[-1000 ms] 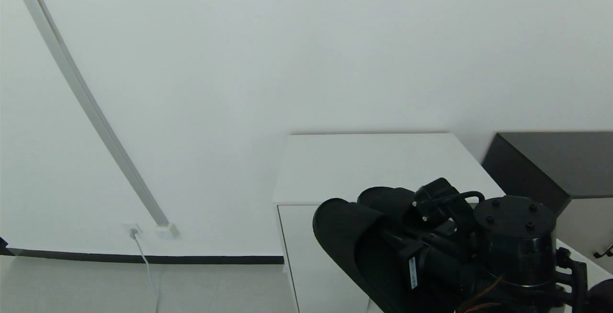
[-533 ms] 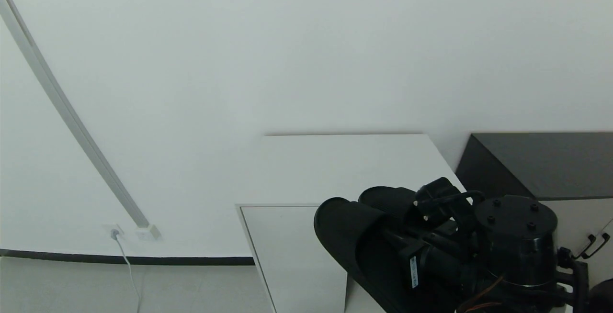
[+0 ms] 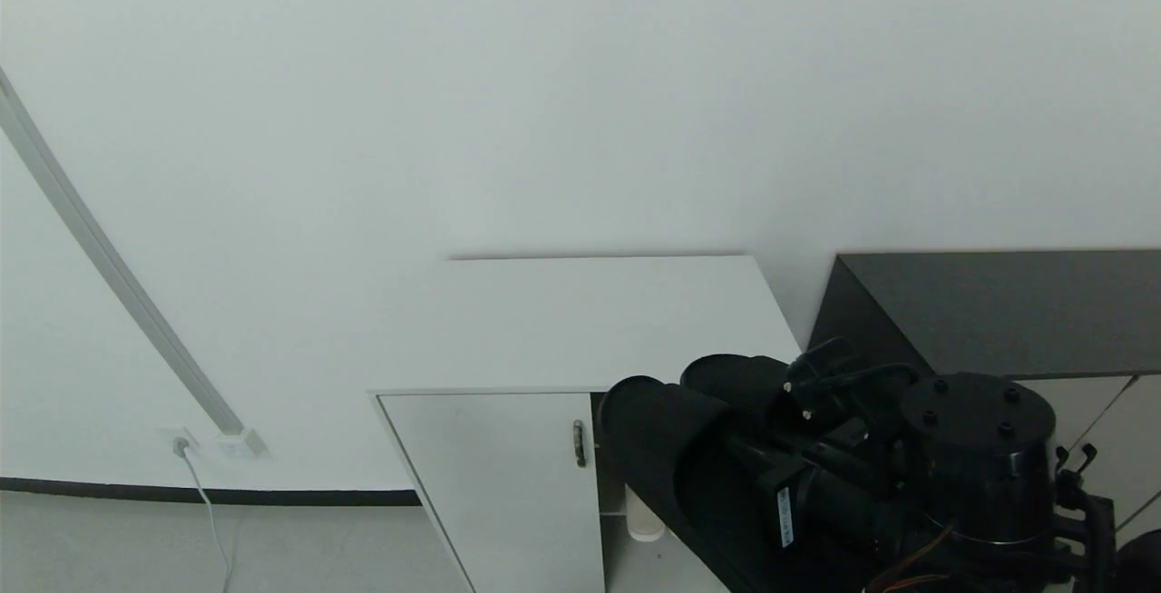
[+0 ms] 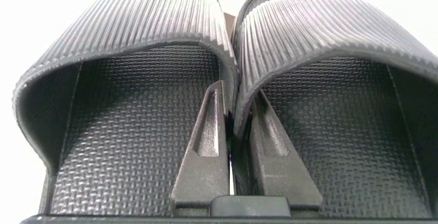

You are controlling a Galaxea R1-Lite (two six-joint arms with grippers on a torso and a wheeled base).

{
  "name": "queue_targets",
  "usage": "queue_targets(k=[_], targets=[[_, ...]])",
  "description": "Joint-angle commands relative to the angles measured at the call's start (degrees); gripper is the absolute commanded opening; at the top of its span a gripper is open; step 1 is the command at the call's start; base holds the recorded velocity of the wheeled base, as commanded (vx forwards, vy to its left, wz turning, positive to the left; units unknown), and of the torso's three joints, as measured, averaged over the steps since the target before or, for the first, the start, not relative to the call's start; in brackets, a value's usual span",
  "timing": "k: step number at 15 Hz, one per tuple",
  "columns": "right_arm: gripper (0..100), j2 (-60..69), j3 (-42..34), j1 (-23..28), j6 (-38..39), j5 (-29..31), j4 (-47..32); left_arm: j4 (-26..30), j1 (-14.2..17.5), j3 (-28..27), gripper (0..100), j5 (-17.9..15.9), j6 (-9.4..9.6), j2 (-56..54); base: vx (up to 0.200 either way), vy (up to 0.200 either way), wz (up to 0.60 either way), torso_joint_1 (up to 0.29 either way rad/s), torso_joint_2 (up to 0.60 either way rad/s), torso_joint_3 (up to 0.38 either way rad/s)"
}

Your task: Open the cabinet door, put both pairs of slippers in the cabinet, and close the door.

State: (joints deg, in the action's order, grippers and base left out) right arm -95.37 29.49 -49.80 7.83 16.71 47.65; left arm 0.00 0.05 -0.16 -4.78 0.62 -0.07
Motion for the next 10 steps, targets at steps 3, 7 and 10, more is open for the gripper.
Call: queue_targets(k=[3, 7, 10], targets=[[0, -0.08, -0.13, -0.04, 0.0, -0.01, 0.07, 0.0, -0.05, -0.02, 0, 0.03, -0.01, 0.07, 0.0, 0.0, 0.0, 0.0, 0.0, 0.0], [0, -0.35, -0.22, -0.04, 0.0, -0.01, 0.07, 0.0, 0.04, -0.02, 0, 0.03, -0.09, 0.07, 0.0, 0.0, 0.0, 0.0, 0.0, 0.0], [0, -0.35, -0.22, -0.04, 0.0, -0.01, 0.07, 0.0, -0.05, -0.02, 0, 0.03, -0.09, 0.07, 0.0, 0.0, 0.0, 0.0, 0.0, 0.0]])
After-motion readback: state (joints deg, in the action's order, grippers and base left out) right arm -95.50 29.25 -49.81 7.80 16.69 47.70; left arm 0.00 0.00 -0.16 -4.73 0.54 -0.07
